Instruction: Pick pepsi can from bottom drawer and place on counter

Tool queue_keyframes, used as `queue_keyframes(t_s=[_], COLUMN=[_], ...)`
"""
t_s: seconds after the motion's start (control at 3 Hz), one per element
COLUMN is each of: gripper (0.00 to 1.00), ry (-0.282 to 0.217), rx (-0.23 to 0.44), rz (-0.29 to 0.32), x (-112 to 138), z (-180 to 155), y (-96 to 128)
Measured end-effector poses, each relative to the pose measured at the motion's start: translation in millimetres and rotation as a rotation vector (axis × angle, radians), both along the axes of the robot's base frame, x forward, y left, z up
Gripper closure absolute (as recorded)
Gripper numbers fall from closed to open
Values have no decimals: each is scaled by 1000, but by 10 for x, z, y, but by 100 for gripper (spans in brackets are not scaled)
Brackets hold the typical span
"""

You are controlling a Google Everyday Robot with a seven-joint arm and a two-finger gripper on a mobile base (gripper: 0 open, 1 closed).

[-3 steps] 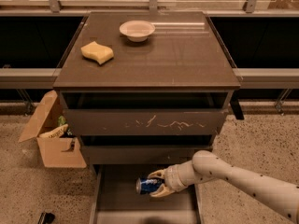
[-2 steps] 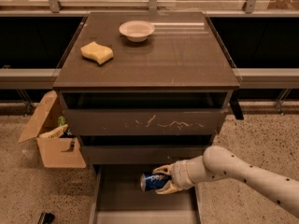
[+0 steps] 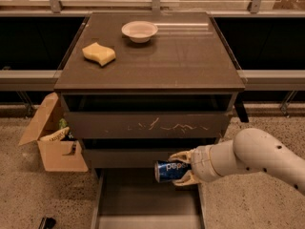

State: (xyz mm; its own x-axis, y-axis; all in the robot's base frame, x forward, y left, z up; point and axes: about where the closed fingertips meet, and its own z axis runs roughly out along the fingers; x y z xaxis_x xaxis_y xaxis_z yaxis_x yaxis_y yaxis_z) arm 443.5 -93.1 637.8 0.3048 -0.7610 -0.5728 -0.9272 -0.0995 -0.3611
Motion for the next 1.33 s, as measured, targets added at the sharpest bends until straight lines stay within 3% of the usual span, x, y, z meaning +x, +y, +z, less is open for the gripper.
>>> queue_keyframes(t_s=[0.67,1.0,1.33], gripper=[100,100,100], ry=[-9,-53,-115], rx=[23,56,90], rz=[-7,-5,-10], x=[115,357,758], z=[192,778,1514], y=[-96,-326,-511])
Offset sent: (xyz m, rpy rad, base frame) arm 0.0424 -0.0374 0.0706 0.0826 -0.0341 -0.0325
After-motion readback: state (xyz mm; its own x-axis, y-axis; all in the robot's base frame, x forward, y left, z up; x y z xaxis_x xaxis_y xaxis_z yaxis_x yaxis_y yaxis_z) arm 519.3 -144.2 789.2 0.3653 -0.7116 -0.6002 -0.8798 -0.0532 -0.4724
